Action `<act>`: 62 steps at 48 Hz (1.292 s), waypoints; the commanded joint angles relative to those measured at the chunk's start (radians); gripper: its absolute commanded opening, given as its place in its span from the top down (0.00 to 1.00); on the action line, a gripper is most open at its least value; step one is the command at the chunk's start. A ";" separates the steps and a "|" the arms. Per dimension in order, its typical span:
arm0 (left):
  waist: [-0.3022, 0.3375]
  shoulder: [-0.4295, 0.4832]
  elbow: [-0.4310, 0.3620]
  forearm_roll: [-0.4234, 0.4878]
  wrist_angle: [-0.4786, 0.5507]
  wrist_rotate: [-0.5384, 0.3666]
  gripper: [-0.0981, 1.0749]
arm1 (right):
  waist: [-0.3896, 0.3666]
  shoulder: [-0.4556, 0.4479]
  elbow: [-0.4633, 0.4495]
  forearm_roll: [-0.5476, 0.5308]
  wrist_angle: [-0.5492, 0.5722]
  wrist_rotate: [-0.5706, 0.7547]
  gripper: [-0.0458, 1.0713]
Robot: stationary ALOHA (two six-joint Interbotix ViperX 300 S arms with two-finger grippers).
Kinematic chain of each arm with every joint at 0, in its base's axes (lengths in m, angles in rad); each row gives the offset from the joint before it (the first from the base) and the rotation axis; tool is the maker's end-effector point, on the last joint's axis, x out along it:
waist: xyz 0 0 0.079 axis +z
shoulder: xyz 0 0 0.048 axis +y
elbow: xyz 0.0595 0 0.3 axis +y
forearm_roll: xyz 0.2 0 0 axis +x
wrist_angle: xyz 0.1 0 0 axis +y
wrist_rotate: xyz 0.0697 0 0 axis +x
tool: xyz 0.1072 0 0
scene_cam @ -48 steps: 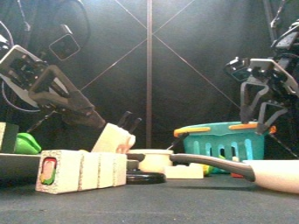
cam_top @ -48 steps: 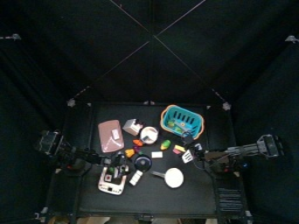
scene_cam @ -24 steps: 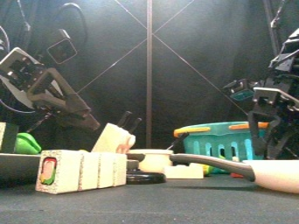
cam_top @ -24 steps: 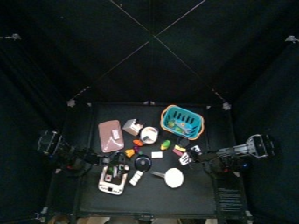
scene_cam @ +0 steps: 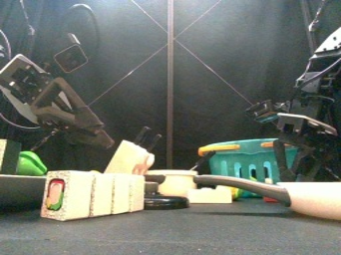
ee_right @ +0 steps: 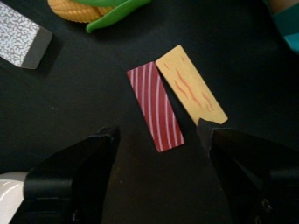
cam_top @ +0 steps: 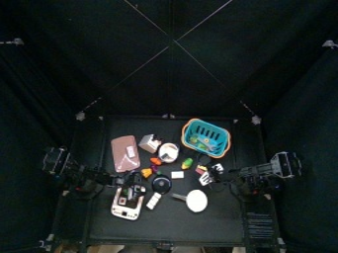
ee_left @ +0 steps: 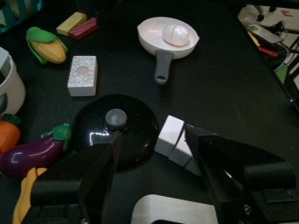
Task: Grab salmon
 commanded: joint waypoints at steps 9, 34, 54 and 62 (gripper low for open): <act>0.000 -0.003 -0.012 -0.002 -0.009 0.002 0.12 | -0.015 0.000 -0.009 0.018 -0.035 0.000 0.07; 0.002 -0.002 -0.012 -0.002 -0.009 0.002 0.12 | -0.017 0.035 0.006 0.035 -0.051 -0.002 0.07; 0.000 -0.003 -0.009 -0.002 -0.009 0.002 0.12 | -0.018 0.051 0.006 0.029 -0.064 -0.002 0.11; 0.000 -0.002 -0.008 -0.009 -0.009 0.002 0.12 | -0.017 0.051 0.006 0.029 -0.074 -0.002 0.20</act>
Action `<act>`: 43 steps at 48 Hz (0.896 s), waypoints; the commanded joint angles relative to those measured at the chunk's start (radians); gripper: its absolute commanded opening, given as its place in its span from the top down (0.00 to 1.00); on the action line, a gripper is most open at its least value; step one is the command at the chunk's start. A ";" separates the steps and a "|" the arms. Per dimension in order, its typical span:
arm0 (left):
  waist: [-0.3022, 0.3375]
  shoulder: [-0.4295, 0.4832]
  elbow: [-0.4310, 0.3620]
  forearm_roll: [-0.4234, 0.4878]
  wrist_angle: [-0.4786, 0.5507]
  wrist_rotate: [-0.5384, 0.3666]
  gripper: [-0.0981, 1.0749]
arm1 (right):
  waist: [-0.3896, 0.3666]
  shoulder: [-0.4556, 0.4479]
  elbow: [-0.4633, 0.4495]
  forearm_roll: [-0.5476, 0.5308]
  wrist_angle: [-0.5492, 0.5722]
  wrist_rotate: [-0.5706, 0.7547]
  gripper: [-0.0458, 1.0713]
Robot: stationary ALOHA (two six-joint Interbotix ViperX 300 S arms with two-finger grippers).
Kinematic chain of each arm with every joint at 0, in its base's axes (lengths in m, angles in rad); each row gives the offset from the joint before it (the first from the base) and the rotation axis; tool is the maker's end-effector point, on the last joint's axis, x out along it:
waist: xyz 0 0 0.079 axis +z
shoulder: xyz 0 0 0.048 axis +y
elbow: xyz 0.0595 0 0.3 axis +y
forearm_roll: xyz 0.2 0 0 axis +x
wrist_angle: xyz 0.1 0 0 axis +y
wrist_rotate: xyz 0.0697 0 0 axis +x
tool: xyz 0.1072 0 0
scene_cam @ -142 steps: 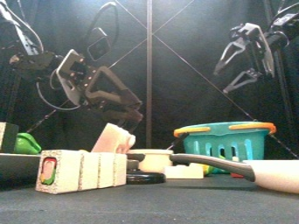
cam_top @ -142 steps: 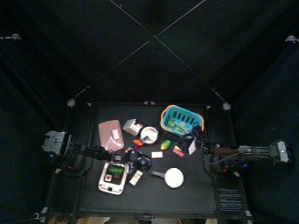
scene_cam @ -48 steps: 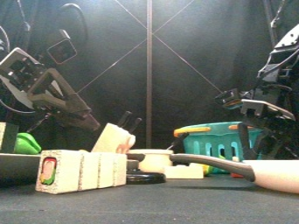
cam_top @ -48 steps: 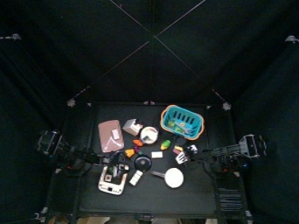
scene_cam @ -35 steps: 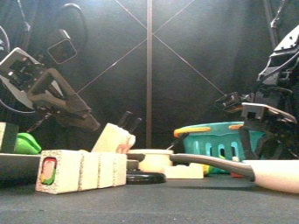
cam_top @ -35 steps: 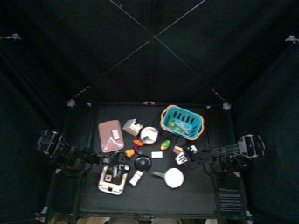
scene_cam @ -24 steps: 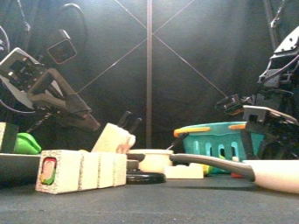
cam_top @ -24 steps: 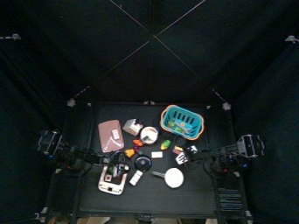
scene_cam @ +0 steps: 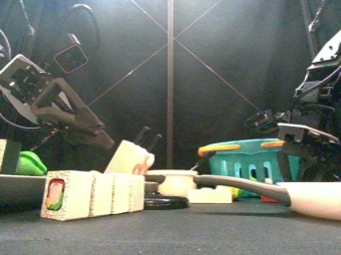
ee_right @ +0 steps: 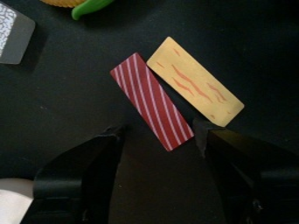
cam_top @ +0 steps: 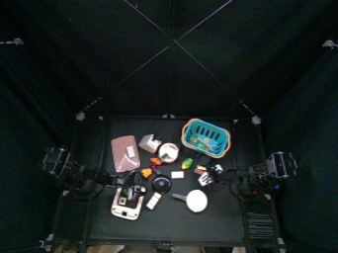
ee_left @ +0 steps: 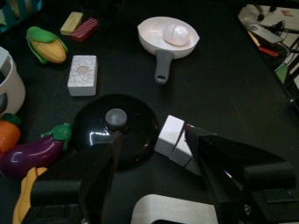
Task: Grab salmon
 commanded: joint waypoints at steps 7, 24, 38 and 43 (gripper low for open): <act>0.000 -0.005 -0.008 -0.012 -0.009 0.002 0.12 | 0.003 -0.009 -0.008 0.005 -0.005 -0.002 0.28; -0.009 -0.018 -0.008 -0.003 -0.009 0.005 0.12 | 0.005 -0.015 -0.017 0.009 -0.003 -0.002 0.53; -0.008 -0.026 -0.002 -0.009 -0.009 0.002 0.12 | 0.003 -0.025 -0.020 0.008 -0.002 -0.002 0.56; -0.008 -0.028 0.000 -0.009 -0.009 0.003 0.12 | 0.003 -0.025 -0.021 0.006 -0.002 -0.002 0.56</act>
